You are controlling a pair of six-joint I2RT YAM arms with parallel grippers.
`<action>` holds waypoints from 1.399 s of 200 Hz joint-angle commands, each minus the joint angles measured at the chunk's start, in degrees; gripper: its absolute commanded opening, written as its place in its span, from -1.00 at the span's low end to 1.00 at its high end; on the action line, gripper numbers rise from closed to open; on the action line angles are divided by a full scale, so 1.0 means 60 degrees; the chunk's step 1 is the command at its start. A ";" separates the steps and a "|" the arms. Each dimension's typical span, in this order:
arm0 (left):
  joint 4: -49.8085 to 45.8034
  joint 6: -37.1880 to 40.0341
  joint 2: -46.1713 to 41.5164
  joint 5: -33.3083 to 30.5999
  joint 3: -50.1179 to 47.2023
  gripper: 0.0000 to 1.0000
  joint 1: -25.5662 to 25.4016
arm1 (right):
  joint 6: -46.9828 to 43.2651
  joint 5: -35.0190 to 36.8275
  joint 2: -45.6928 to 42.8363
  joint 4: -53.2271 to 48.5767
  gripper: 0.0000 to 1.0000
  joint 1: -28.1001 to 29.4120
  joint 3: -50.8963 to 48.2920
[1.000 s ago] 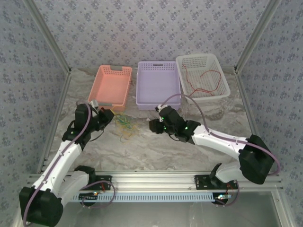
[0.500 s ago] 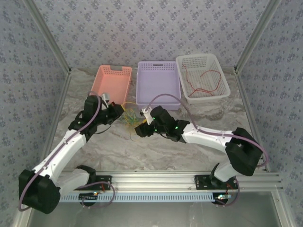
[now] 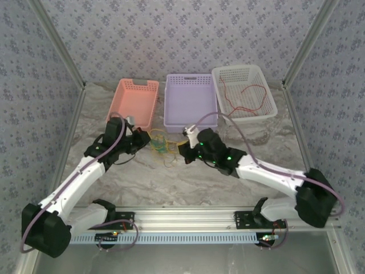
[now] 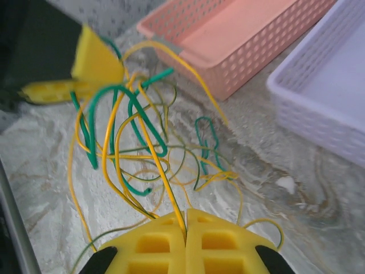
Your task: Untangle the cables
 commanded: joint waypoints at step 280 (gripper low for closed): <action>0.0530 0.0534 0.0830 -0.0417 -0.0284 -1.00 0.0047 | -0.4767 -0.0177 0.4870 -0.2195 -0.16 0.0163 0.3213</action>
